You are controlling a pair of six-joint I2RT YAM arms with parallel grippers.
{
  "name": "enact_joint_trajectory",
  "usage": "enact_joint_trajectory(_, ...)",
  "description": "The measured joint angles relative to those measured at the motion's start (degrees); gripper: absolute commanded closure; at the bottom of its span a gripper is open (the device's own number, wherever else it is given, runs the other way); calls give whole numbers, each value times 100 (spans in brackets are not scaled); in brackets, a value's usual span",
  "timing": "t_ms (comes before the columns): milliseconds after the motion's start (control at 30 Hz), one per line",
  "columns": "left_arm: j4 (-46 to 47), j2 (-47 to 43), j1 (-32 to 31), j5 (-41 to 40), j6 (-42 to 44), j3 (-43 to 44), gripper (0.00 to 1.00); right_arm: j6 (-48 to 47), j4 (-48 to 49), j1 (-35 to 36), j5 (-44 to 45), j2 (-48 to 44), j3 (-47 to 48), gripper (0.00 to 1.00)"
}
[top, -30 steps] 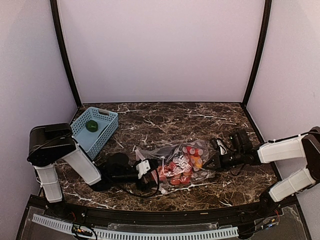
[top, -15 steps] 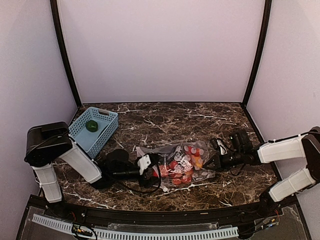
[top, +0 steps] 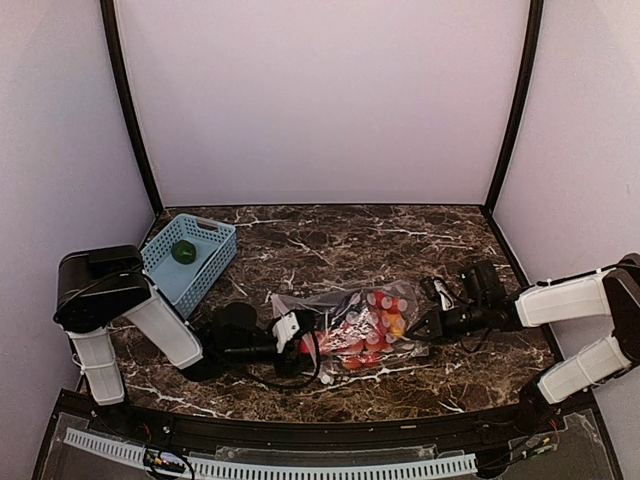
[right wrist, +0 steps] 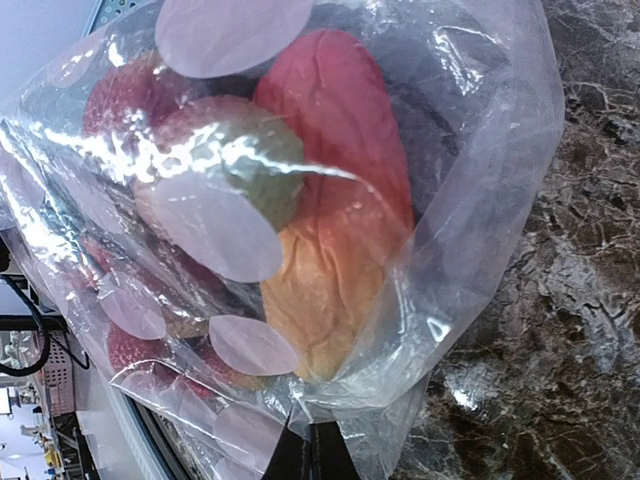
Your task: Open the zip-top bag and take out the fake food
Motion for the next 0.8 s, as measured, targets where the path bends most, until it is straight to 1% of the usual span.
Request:
enact_joint_trajectory(133,90,-267,15,-17,-31,-232,38,-20,20,-57,-101,-2,0,100)
enact_joint_trajectory(200,144,-315,39,-28,-44,-295,32,-22,33,-70,-173,-11,0,100)
enact_joint_trajectory(267,146,-315,63,-28,-44,-334,31,-48,4,-94,-157,-28,0,100)
enact_joint_trajectory(433,28,-317,122,-37,-44,-520,31,-107,-92,-310,0,-90,-13,100)
enact_joint_trajectory(533,-50,-321,127,-52,-42,-592,38,-149,-131,-350,48,-98,-15,100)
enact_joint_trajectory(567,-63,-326,127,-59,-44,-603,39,-153,-142,-350,57,-98,-15,100)
enact_joint_trajectory(633,-63,-341,127,-68,-42,-605,34,-166,-157,-352,59,-98,-15,100)
enact_joint_trajectory(800,2,-472,127,-94,-70,-603,34,-192,-177,-352,55,-96,-15,100)
